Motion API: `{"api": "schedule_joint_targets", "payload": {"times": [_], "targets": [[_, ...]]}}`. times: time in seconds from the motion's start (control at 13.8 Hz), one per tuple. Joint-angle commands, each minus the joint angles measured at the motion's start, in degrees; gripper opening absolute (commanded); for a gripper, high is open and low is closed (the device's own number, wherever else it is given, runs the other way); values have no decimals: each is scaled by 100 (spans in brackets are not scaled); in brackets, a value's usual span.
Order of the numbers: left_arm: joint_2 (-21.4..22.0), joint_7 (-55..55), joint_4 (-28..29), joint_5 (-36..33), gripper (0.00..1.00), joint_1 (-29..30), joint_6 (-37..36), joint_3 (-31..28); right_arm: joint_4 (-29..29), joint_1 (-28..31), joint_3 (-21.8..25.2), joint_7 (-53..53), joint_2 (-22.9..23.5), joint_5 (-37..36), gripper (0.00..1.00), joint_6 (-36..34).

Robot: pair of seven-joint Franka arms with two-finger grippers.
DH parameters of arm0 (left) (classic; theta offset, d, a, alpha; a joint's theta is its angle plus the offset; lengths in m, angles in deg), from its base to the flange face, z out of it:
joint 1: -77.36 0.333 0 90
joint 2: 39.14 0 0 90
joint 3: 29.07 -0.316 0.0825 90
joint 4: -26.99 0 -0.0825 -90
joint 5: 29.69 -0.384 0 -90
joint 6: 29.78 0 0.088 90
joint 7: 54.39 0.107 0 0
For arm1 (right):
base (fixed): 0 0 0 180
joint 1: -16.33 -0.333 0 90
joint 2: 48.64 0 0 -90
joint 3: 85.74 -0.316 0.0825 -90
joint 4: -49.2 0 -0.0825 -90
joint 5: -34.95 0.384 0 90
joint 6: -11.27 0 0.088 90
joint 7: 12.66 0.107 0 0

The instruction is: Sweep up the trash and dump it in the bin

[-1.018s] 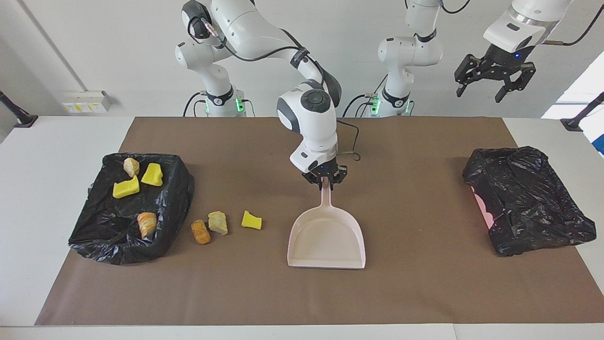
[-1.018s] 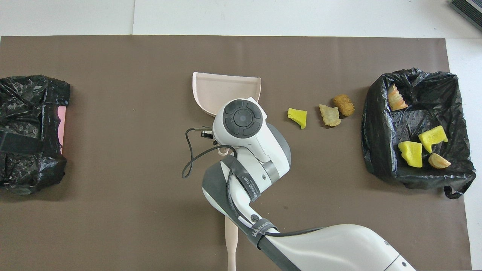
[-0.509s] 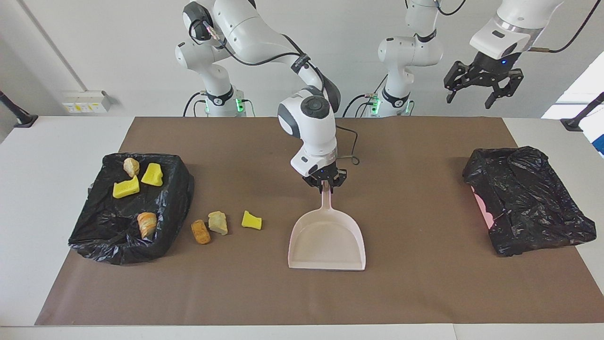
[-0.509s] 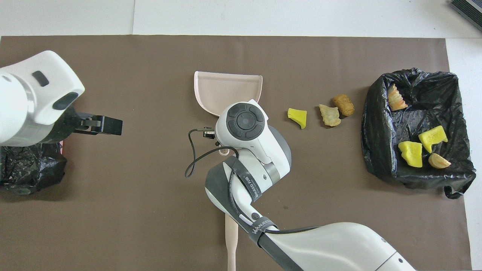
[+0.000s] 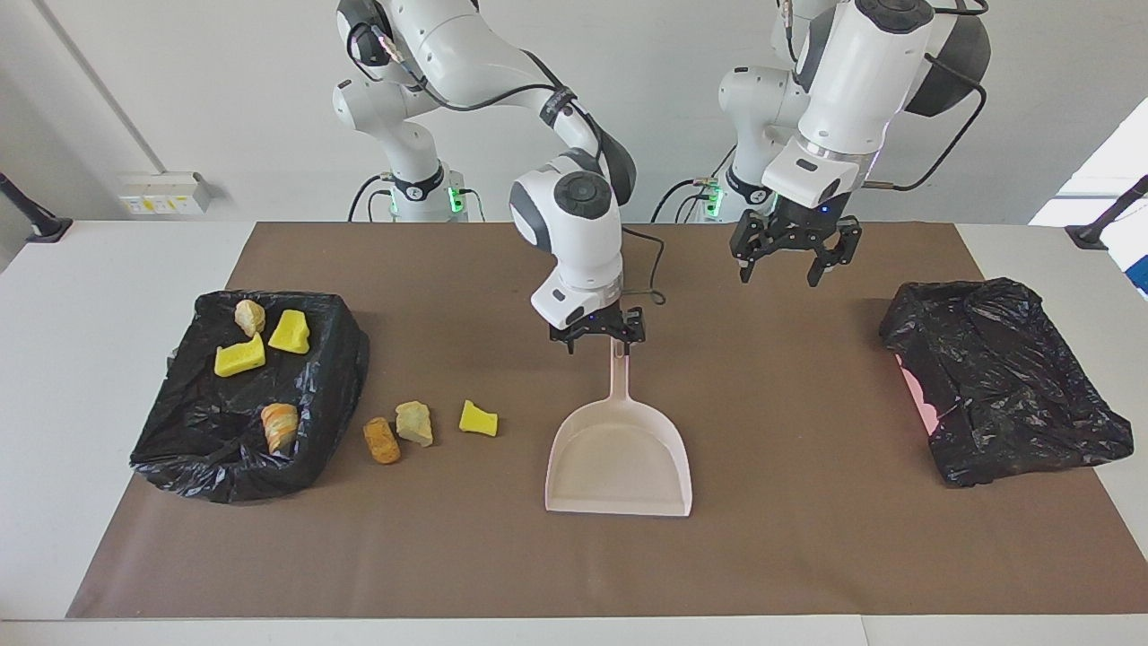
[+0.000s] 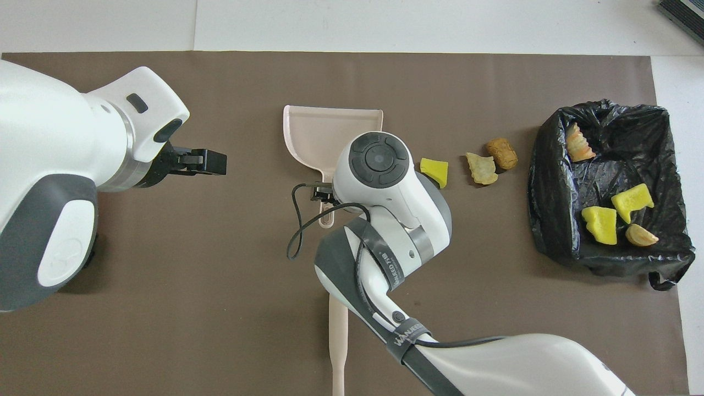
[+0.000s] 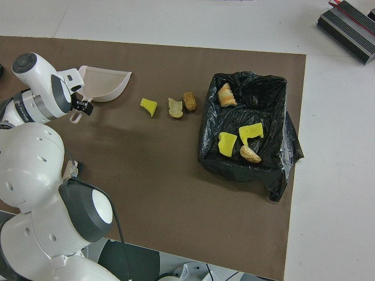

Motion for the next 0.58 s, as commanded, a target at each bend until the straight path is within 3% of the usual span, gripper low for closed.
{"api": "schedule_joint_targets", "payload": {"times": [0.0,0.22,0.51], "targets": [[39,-18,27,3,100,-14,110,-33,-167,92,-37,-339,-635,168,100,-746],[-207,-53,19,3,100,-67,391,-33,-692,-119,-45,-225,-1426,518,100,-1530],[-882,-561,45,-6,100,-443,1232,-33,-2491,-873,-54,178,-2647,922,100,-1138]]}}
